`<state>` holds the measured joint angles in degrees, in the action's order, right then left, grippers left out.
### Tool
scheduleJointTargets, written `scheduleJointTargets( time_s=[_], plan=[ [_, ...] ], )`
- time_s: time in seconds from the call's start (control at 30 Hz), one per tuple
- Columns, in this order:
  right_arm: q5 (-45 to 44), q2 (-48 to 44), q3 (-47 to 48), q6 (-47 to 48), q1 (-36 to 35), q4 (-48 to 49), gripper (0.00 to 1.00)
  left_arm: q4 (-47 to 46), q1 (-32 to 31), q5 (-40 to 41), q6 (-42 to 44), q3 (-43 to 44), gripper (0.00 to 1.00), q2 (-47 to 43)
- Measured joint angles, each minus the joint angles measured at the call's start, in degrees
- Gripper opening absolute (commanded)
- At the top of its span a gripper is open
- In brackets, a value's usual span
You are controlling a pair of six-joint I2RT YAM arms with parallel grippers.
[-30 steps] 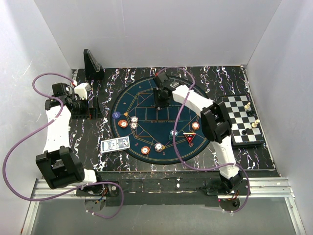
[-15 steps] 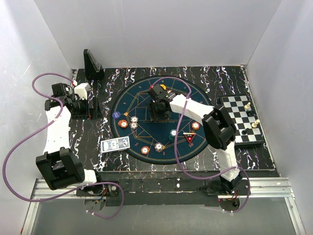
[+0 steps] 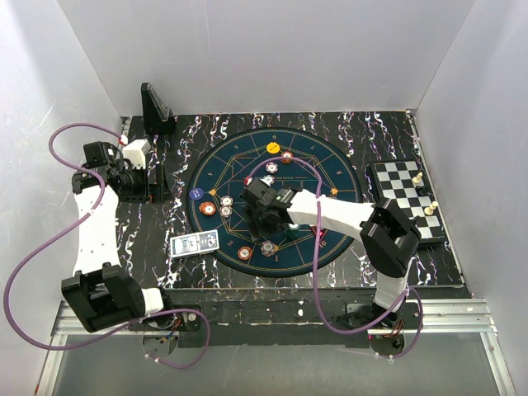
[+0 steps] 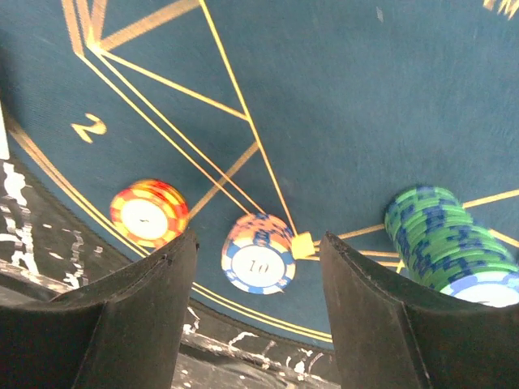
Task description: Distribute texas hold em gaming equipment
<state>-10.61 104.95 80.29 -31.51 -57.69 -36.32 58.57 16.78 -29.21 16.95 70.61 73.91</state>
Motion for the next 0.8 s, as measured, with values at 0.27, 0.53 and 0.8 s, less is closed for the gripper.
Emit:
scheduleJointTargets(
  time_s=[0.27, 0.53, 0.8],
  plan=[
    [0.1, 0.4, -5.0, -2.5, -0.3, -0.7, 0.70, 0.6, 0.0, 0.0, 0.0, 0.0, 1.00, -1.6],
    [0.8, 0.5, -5.6, -3.1, -1.5, 0.7, 0.70, 0.9, 0.0, 0.0, 0.0, 0.0, 1.00, -1.7],
    [1.7, 0.5, -7.6, -3.8, -2.3, 1.4, 0.67, 0.9, 0.0, 0.0, 0.0, 0.0, 1.00, -1.7]
  ],
)
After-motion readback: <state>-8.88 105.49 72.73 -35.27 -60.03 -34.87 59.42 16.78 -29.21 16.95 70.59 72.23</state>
